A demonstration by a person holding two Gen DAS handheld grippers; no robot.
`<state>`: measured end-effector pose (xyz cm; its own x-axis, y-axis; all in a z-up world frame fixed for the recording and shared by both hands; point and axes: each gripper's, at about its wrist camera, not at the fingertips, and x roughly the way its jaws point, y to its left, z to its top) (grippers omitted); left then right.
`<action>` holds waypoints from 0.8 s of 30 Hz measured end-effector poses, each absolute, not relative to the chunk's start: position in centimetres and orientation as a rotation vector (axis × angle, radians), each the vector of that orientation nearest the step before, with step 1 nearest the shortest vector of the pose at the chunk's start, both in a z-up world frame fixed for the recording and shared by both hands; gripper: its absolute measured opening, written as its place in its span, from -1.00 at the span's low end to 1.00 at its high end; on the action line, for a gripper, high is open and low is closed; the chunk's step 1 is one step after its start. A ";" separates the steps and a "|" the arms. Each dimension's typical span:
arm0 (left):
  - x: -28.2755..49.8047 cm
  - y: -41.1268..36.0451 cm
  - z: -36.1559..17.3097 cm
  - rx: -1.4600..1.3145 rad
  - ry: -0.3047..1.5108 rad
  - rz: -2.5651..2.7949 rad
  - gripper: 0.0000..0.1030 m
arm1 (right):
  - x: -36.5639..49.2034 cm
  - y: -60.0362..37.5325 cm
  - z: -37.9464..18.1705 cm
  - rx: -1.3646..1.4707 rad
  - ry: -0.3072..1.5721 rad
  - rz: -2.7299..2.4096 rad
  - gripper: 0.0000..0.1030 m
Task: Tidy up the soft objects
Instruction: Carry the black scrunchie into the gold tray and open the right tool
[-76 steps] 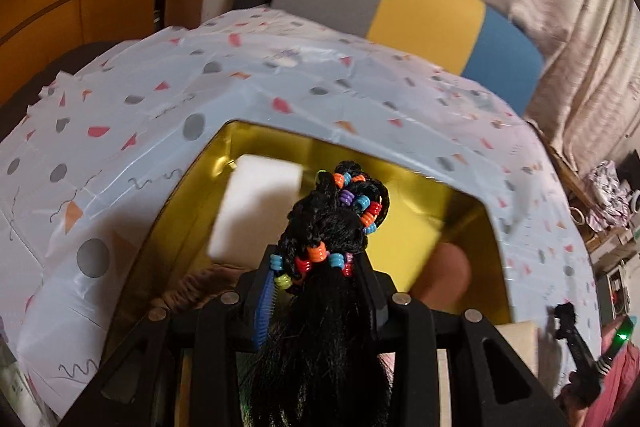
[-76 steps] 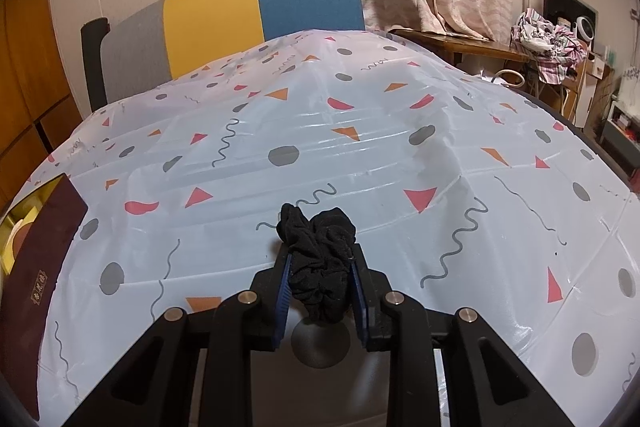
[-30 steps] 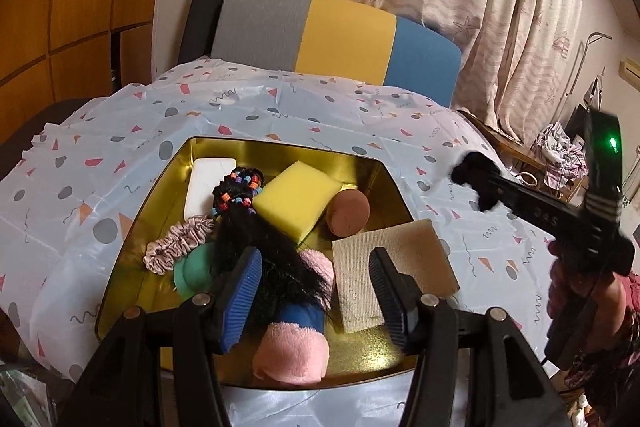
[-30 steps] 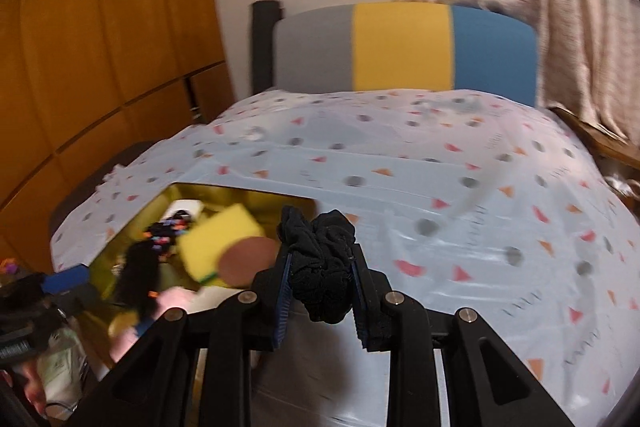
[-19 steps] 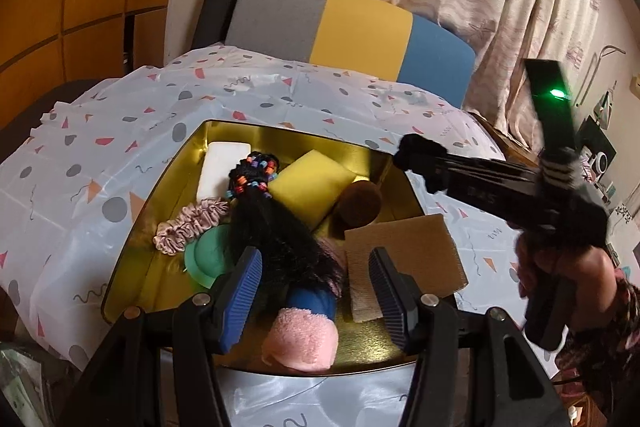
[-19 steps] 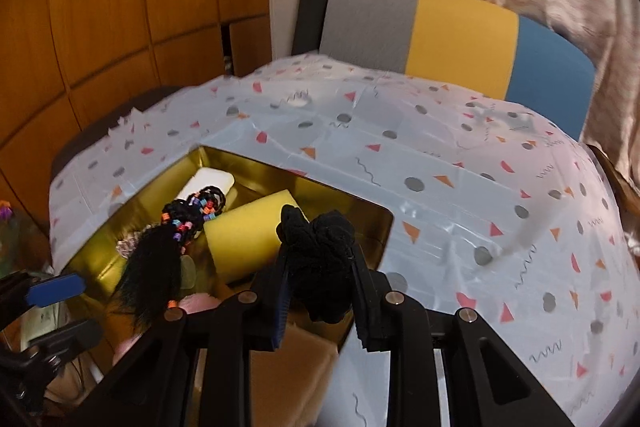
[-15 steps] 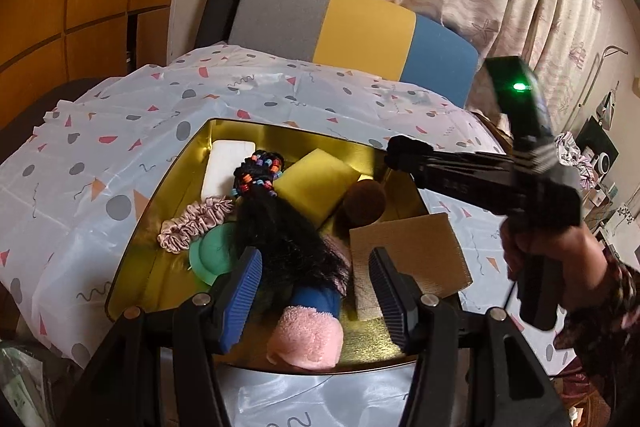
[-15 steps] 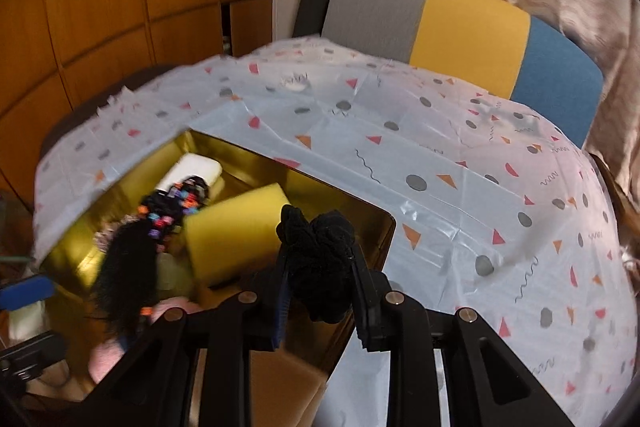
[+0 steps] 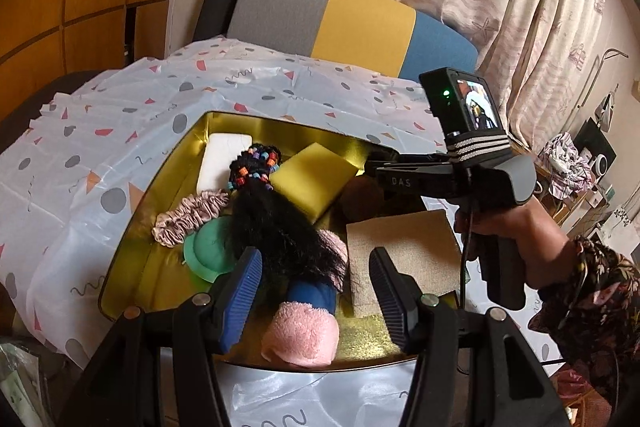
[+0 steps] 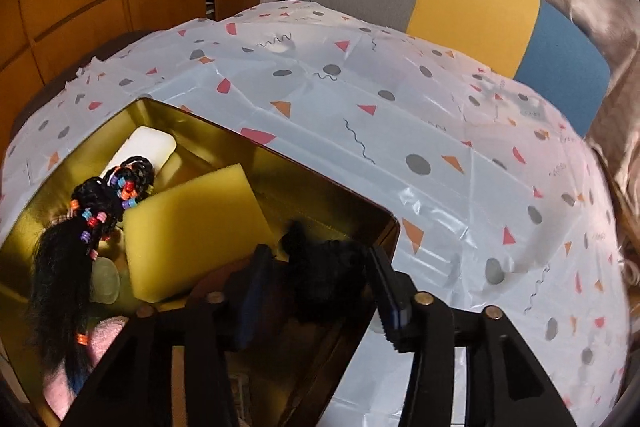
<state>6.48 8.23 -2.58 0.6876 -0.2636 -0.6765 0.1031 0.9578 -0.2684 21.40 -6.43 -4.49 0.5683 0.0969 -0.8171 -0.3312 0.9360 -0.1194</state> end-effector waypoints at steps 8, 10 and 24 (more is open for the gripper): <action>6.4 7.9 -2.6 -0.209 0.786 -0.210 0.10 | 19.0 -8.1 -2.6 -0.138 0.886 0.280 0.30; 6.3 7.8 -2.6 -0.209 0.789 -0.210 0.10 | 17.9 -8.4 -2.1 -0.119 0.873 0.281 0.30; 6.5 7.7 -2.9 -0.129 0.838 -0.063 0.09 | 11.6 -6.3 -2.5 -0.087 0.881 0.278 0.32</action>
